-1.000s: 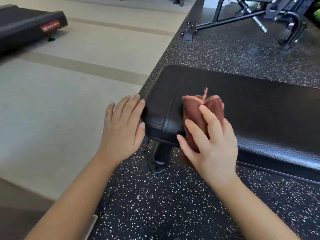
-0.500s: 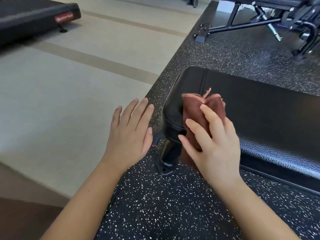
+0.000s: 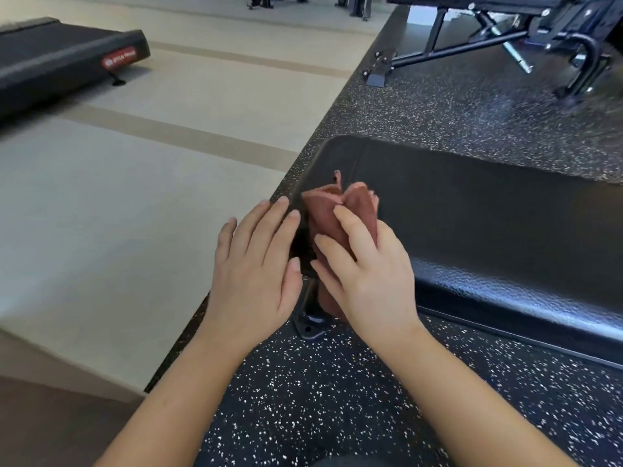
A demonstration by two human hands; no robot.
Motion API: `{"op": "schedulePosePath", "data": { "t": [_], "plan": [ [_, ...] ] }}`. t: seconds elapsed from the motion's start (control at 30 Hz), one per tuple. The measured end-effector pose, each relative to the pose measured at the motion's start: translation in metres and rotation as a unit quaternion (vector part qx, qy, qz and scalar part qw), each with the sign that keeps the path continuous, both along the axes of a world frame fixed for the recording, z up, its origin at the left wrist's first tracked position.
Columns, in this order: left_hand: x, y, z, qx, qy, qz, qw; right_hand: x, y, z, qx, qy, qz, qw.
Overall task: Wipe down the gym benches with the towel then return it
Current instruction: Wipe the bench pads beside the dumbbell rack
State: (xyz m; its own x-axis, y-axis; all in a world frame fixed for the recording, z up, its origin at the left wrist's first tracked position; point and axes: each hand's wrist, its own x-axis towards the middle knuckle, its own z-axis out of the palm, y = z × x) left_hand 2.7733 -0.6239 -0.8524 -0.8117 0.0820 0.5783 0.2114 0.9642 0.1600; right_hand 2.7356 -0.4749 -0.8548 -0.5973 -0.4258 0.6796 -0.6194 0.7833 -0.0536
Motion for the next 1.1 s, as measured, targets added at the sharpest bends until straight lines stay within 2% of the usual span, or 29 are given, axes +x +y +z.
{"op": "schedulePosePath", "data": {
  "t": [0.07, 0.17, 0.37, 0.7, 0.9, 1.1],
  "plan": [
    [-0.004, 0.022, 0.005, 0.004, -0.005, -0.023, 1.000, 0.003, 0.031, -0.005, 0.001, 0.005, -0.009, 1.000],
    [-0.009, 0.057, 0.009, 0.003, -0.015, -0.060, 0.998, 0.010, 0.081, -0.011, -0.005, -0.032, -0.009, 0.999],
    [-0.018, 0.140, 0.015, -0.009, -0.028, -0.131, 0.991, 0.022, 0.174, -0.009, 0.010, 0.044, -0.064, 0.997],
    [-0.021, 0.257, 0.019, -0.021, -0.053, -0.230, 0.972, 0.053, 0.308, 0.001, -0.014, -0.009, -0.177, 0.984],
    [-0.021, 0.306, 0.023, -0.030, -0.038, -0.274, 0.960, 0.053, 0.326, 0.001, -0.050, -0.028, -0.169, 0.984],
    [-0.033, 0.316, 0.032, 0.001, -0.066, -0.252, 0.965, 0.054, 0.325, 0.002, -0.068, -0.052, -0.150, 0.985]
  ]
}}
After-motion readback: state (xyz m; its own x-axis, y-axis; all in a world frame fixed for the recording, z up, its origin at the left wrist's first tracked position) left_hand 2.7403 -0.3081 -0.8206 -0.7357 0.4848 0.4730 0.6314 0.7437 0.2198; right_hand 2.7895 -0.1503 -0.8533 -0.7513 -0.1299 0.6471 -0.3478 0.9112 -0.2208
